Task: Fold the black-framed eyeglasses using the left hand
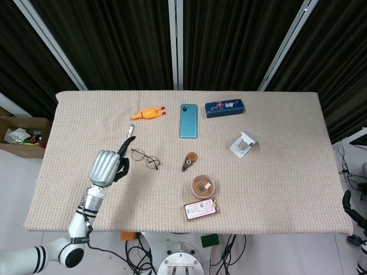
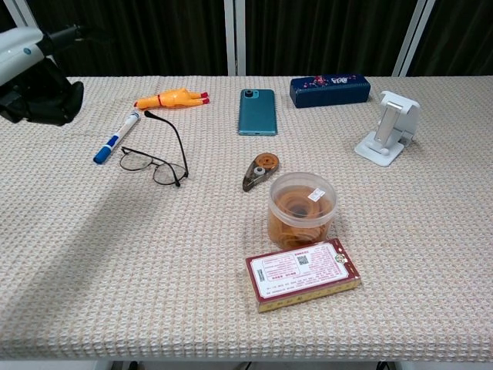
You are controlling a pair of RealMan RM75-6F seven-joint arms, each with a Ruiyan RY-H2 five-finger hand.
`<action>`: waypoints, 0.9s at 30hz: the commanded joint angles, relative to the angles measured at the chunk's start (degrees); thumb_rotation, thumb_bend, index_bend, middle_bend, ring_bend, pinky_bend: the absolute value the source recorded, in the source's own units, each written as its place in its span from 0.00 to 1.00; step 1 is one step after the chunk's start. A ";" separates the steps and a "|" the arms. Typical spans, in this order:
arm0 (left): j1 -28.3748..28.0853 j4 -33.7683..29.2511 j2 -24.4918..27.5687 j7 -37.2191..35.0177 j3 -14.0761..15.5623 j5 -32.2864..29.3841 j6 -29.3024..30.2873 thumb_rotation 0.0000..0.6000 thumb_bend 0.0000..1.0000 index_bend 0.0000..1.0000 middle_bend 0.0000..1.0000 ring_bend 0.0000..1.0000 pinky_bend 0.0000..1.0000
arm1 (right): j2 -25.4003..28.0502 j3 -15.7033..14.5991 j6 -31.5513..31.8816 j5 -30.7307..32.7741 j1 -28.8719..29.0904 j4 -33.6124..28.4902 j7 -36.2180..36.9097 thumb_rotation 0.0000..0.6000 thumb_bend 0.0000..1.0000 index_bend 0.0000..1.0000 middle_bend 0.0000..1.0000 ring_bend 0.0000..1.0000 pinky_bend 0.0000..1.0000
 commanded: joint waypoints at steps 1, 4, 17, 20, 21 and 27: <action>0.90 -1.53 0.68 -4.27 4.34 9.05 2.27 1.00 0.63 0.10 0.95 0.92 0.95 | -0.01 -0.02 0.04 0.08 -0.10 0.10 0.08 1.00 0.46 0.00 0.00 0.00 0.00; -0.05 -0.99 0.52 -3.39 6.70 13.00 0.52 1.00 0.63 0.10 0.95 0.92 0.95 | 0.03 -0.04 0.01 0.26 -0.23 0.24 0.30 1.00 0.47 0.00 0.00 0.00 0.00; -2.94 3.40 -7.01 1.84 5.17 9.45 -8.57 1.00 0.63 0.08 0.95 0.92 0.95 | 0.02 -0.07 -0.55 0.91 -0.48 0.90 1.15 1.00 0.46 0.00 0.00 0.00 0.00; -3.32 5.19 -8.73 3.05 3.89 7.41 -9.68 1.00 0.63 0.07 0.96 0.93 0.95 | 0.12 0.04 -0.70 1.17 -0.51 0.98 1.34 1.00 0.47 0.00 0.00 0.00 0.00; -3.44 5.95 -9.42 4.00 3.47 6.72 -9.98 1.00 0.63 0.07 0.96 0.93 0.95 | 0.17 0.12 -0.67 1.25 -0.54 0.99 1.43 1.00 0.47 0.00 0.00 0.00 0.00; -3.42 8.37 -12.11 6.86 1.43 2.05 -11.32 1.00 0.64 0.06 0.96 0.93 0.95 | 0.12 0.22 -1.06 1.67 -0.56 1.32 1.86 1.00 0.47 0.00 0.00 0.00 0.00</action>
